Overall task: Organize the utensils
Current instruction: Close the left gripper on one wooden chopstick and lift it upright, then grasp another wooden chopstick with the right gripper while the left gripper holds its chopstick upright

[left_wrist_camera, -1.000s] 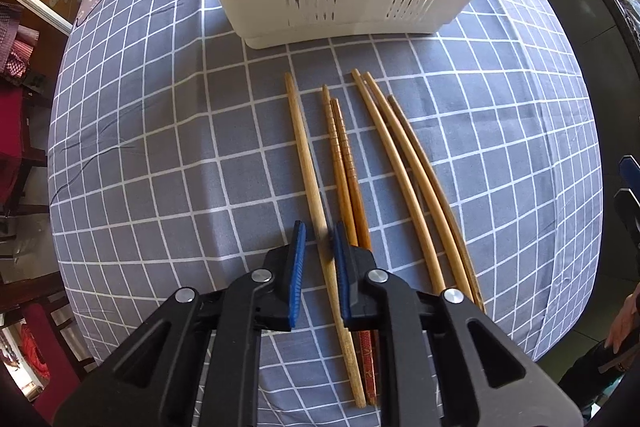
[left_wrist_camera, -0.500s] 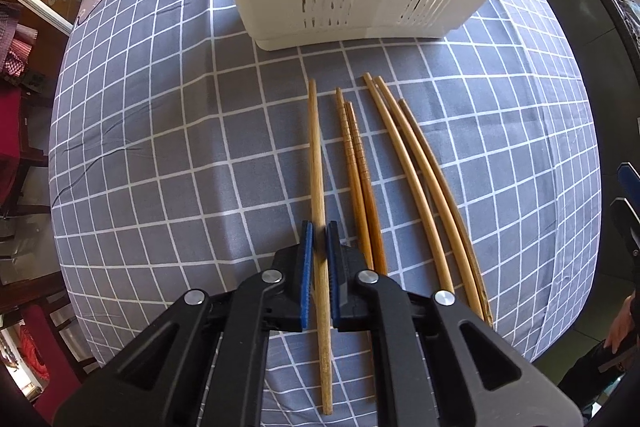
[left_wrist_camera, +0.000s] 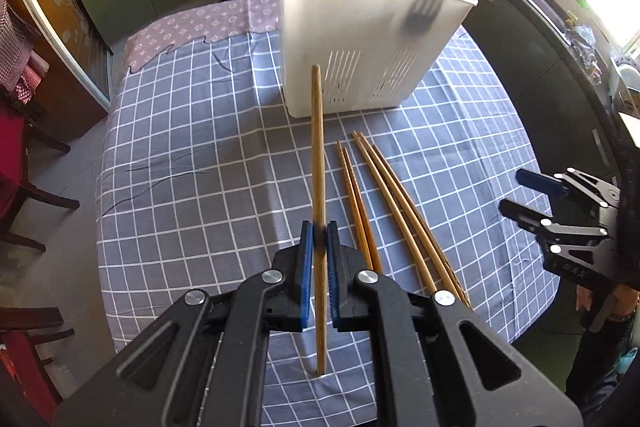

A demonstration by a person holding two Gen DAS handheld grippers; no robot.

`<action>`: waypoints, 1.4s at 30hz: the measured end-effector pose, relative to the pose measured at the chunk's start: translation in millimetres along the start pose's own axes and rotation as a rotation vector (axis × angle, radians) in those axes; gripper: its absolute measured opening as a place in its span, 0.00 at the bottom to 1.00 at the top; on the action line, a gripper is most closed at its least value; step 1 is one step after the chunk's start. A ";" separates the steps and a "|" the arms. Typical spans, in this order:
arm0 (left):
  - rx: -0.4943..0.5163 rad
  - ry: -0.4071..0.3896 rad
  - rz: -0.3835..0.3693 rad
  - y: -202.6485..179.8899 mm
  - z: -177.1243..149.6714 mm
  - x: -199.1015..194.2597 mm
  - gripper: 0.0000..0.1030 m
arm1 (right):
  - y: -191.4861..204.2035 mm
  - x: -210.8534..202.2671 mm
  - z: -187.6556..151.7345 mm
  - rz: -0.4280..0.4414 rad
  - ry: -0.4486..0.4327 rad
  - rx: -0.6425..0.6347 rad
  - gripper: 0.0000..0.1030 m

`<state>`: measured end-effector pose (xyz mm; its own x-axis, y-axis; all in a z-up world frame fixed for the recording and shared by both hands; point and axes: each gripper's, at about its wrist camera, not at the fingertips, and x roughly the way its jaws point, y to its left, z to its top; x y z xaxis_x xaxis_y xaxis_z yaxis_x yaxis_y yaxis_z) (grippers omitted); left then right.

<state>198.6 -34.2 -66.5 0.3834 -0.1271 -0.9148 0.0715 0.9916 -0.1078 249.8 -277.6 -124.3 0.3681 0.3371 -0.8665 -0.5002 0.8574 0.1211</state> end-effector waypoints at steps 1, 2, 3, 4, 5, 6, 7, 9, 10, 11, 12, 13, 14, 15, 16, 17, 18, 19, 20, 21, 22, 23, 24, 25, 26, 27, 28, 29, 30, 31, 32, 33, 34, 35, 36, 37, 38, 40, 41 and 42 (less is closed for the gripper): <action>-0.002 -0.020 -0.004 2.5 -2.0 -7.3 0.07 | 3.8 5.1 3.1 0.007 0.022 -0.007 0.48; -0.004 -0.039 -0.013 3.1 -3.7 -12.8 0.07 | 8.0 10.9 6.2 0.012 0.045 -0.015 0.48; -0.006 -0.058 -0.017 1.6 -7.2 -15.8 0.07 | 11.7 16.6 9.7 0.021 0.069 -0.023 0.46; -0.006 -0.078 -0.016 3.7 -9.9 -22.1 0.07 | 15.1 22.9 12.4 0.028 0.091 -0.027 0.44; -0.004 -0.097 -0.018 4.3 -11.7 -26.6 0.07 | 19.2 28.6 15.2 0.032 0.113 -0.031 0.39; 0.000 -0.118 -0.018 5.1 -14.0 -31.8 0.07 | 22.4 34.6 18.4 0.033 0.134 -0.037 0.35; 0.004 -0.139 -0.010 5.3 -16.0 -35.8 0.07 | 24.8 40.1 21.2 0.032 0.152 -0.043 0.33; 0.016 -0.176 0.004 5.1 -21.2 -43.8 0.07 | 30.8 51.8 26.6 0.030 0.185 -0.054 0.25; 0.021 -0.189 0.008 5.1 -23.2 -47.6 0.07 | 34.0 57.4 29.3 0.035 0.200 -0.057 0.25; 0.024 -0.199 0.008 5.9 -25.1 -51.1 0.07 | 36.7 62.1 31.7 0.038 0.213 -0.061 0.25; 0.027 -0.207 0.008 6.1 -26.3 -53.6 0.07 | 39.9 66.8 34.0 0.035 0.223 -0.067 0.22; 0.031 -0.212 0.009 5.9 -27.5 -55.4 0.07 | 42.5 71.4 36.3 0.027 0.233 -0.077 0.21; 0.036 -0.215 0.010 5.1 -28.1 -56.0 0.07 | 45.7 75.8 38.2 0.023 0.242 -0.085 0.20; 0.038 -0.217 0.011 4.9 -29.0 -56.8 0.07 | 48.7 79.8 39.4 0.022 0.250 -0.090 0.20; 0.038 -0.217 0.009 4.7 -30.3 -58.2 0.07 | 51.0 83.5 40.9 0.015 0.258 -0.097 0.20; 0.041 -0.217 0.006 4.5 -30.8 -58.6 0.07 | 52.8 87.1 42.2 0.007 0.264 -0.103 0.20; 0.043 -0.217 0.005 4.1 -31.1 -58.9 0.07 | 54.2 89.8 43.2 0.002 0.270 -0.106 0.20; 0.043 -0.219 0.004 3.9 -31.5 -59.5 0.07 | 55.4 92.0 44.1 -0.001 0.276 -0.110 0.20; 0.045 -0.220 0.004 3.9 -31.9 -59.8 0.07 | 56.6 93.2 44.8 -0.003 0.278 -0.112 0.20; 0.049 -0.221 0.003 3.7 -32.3 -59.9 0.07 | 57.7 93.6 45.5 -0.006 0.279 -0.116 0.20; 0.051 -0.221 0.003 3.8 -32.7 -59.8 0.07 | 58.8 94.4 46.2 -0.011 0.282 -0.122 0.20; 0.053 -0.221 0.003 3.9 -33.1 -59.7 0.07 | 59.6 94.8 46.5 -0.014 0.285 -0.125 0.20; 0.055 -0.219 0.001 3.7 -33.1 -59.4 0.07 | 60.7 95.2 46.6 -0.018 0.289 -0.130 0.20; 0.057 -0.218 0.001 3.7 -33.0 -59.0 0.07 | 62.7 94.3 46.2 -0.020 0.292 -0.137 0.20; 0.056 -0.217 0.001 4.3 -32.9 -58.5 0.07 | 64.3 94.2 45.7 -0.021 0.297 -0.145 0.20; 0.056 -0.216 0.000 4.3 -32.7 -58.2 0.07 | 66.2 94.8 46.3 -0.024 0.302 -0.152 0.20; 0.056 -0.216 -0.001 4.6 -32.7 -58.0 0.07 | 67.6 95.1 45.6 -0.029 0.306 -0.160 0.20; 0.056 -0.216 -0.001 4.9 -32.6 -57.7 0.07 | 68.6 95.7 44.2 -0.032 0.311 -0.166 0.20; 0.056 -0.216 -0.001 4.9 -32.6 -57.8 0.07 | 68.9 94.9 42.9 -0.031 0.314 -0.169 0.20; 0.056 -0.215 0.000 5.2 -32.6 -57.7 0.07 | 68.6 94.2 42.5 -0.031 0.319 -0.172 0.20; 0.055 -0.215 -0.001 4.9 -32.6 -57.8 0.07 | 69.9 93.3 38.9 -0.033 0.324 -0.176 0.20; 0.056 -0.215 0.001 4.9 -32.5 -57.6 0.07 | 70.2 92.4 36.9 -0.039 0.329 -0.180 0.20; 0.058 -0.215 0.002 4.8 -32.6 -57.4 0.07 | 70.2 92.3 36.3 -0.043 0.334 -0.183 0.20; 0.059 -0.214 0.002 4.9 -32.7 -57.2 0.07 | 69.9 96.6 37.8 -0.045 0.341 -0.184 0.20; 0.060 -0.214 0.003 4.8 -32.7 -57.1 0.07 | 70.1 98.0 37.2 -0.049 0.348 -0.187 0.20; 0.060 -0.214 0.004 4.8 -33.0 -56.7 0.07 | 71.3 97.2 36.0 -0.057 0.347 -0.194 0.20; 0.061 -0.213 0.005 4.9 -33.2 -56.6 0.07 | 72.3 98.2 36.6 -0.062 0.351 -0.196 0.20; 0.061 -0.212 0.007 5.2 -33.5 -56.4 0.07 | 75.6 100.7 39.7 -0.075 0.355 -0.199 0.20; 0.063 -0.211 0.009 4.9 -34.1 -56.7 0.07 | 76.7 101.1 40.3 -0.080 0.358 -0.200 0.18; 0.065 -0.210 0.010 4.7 -34.1 -56.8 0.07 | 78.4 102.1 40.5 -0.077 0.363 -0.200 0.14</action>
<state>145.7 -21.5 -28.4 0.5676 -0.1264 -0.8135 0.1234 0.9900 -0.0677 279.9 -160.2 -183.7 0.1286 0.0854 -0.9880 -0.6375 0.7703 -0.0164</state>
